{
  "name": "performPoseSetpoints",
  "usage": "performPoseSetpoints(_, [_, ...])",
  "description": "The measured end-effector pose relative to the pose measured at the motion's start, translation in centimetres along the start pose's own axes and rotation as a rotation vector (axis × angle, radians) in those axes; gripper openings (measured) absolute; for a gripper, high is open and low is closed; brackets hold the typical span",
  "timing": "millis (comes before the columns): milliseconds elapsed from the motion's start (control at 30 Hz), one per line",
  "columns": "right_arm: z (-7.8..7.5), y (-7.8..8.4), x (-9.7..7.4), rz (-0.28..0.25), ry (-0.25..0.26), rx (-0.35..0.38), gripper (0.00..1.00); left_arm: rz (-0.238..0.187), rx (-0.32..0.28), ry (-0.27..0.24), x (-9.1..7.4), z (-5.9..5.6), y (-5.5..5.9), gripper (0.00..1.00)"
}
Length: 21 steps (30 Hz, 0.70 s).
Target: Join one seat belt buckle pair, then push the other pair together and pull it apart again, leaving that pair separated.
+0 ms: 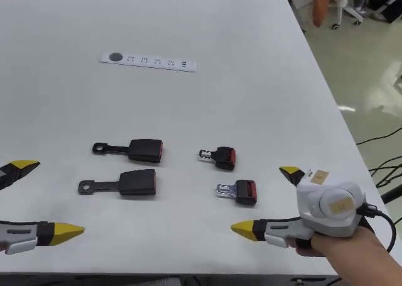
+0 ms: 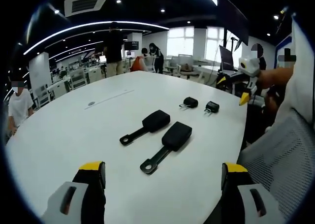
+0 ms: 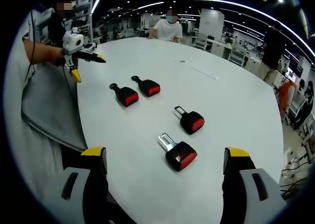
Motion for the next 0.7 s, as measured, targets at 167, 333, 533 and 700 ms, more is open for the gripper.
performPoseSetpoints(167, [0.00, 0.09, 0.12, -0.001, -0.001, 0.000, 0.98, 0.006, -0.001, -0.002, -0.05, 0.27, 0.27, 1.00])
performPoseSetpoints(333, [0.00, -0.03, 0.21, -0.006, -0.001, 0.001, 0.98, 0.000, -0.005, -0.004, 0.01, 0.07, 0.02, 1.00])
performPoseSetpoints(533, [0.14, 0.05, 0.19, 0.004, -0.006, -0.022, 0.98, -0.004, -0.007, -0.008, 0.01, 0.31, -0.16, 1.00])
performPoseSetpoints(700, [0.29, -0.17, 0.12, -0.006, -0.002, -0.011, 0.97, -0.009, -0.008, -0.016, -0.09, 0.41, -0.32, 1.00])
Point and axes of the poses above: the centre of the closed fingertips' face, and the gripper's own axes: x roughly forward along the fingers, z roughly to its left, y roughly out of its underside, the point moved 5 cm from there along -x, roughly backward along the fingers, and after that the axes turned 12 degrees about -x, right-handed, at the moved point
